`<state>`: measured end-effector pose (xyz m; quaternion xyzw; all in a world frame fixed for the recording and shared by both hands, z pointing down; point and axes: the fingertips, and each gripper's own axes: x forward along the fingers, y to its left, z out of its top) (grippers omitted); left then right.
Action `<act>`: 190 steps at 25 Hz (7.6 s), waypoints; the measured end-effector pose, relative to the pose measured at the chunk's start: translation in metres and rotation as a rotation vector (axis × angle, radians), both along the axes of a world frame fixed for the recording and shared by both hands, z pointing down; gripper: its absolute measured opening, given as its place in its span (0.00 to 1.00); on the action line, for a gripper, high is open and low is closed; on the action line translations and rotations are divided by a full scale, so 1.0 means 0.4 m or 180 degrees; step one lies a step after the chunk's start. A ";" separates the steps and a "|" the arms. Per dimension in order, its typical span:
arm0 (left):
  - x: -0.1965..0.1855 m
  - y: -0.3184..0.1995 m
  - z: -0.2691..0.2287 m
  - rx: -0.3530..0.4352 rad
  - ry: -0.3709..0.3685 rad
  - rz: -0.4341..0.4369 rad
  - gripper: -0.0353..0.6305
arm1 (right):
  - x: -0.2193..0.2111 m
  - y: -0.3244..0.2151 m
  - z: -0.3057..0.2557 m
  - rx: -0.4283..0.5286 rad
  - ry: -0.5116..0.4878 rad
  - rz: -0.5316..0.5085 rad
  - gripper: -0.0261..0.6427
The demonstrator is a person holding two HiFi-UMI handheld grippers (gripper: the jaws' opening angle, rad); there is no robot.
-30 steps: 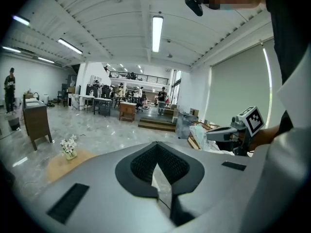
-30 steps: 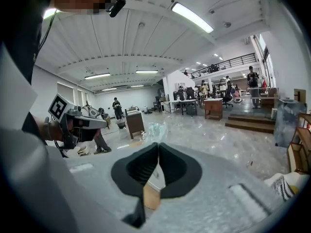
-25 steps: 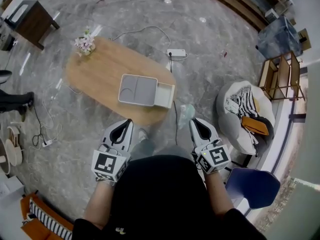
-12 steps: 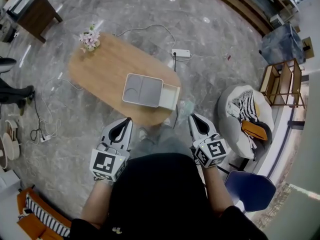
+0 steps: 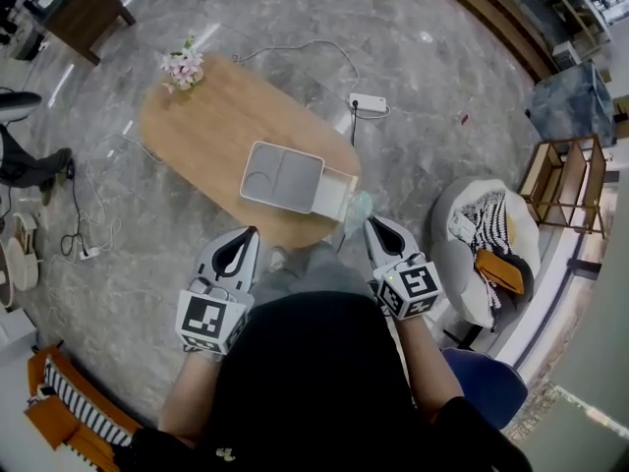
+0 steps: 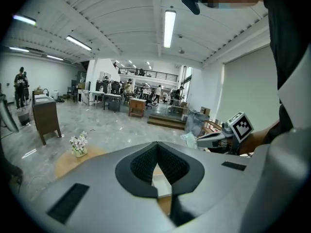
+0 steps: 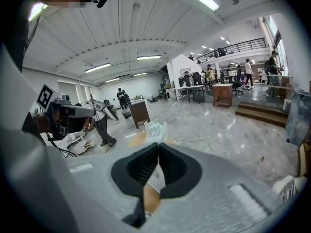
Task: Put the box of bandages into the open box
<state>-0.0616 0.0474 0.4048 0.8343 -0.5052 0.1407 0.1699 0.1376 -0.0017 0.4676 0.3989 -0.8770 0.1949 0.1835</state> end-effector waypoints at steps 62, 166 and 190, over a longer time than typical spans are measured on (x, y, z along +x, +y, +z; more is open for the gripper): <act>0.028 -0.029 0.220 -0.1173 -0.0346 -0.1786 0.07 | -0.012 -0.298 1.016 -0.1656 0.1456 -0.1147 0.05; -0.158 -0.030 -0.108 0.0281 0.0218 -0.1141 0.07 | -0.192 -0.144 -0.269 0.0636 -0.0205 -0.1168 0.03; -0.082 -0.051 -0.153 0.0422 0.0322 -0.0889 0.07 | -0.157 -0.125 -0.315 0.0662 -0.0437 -0.1046 0.03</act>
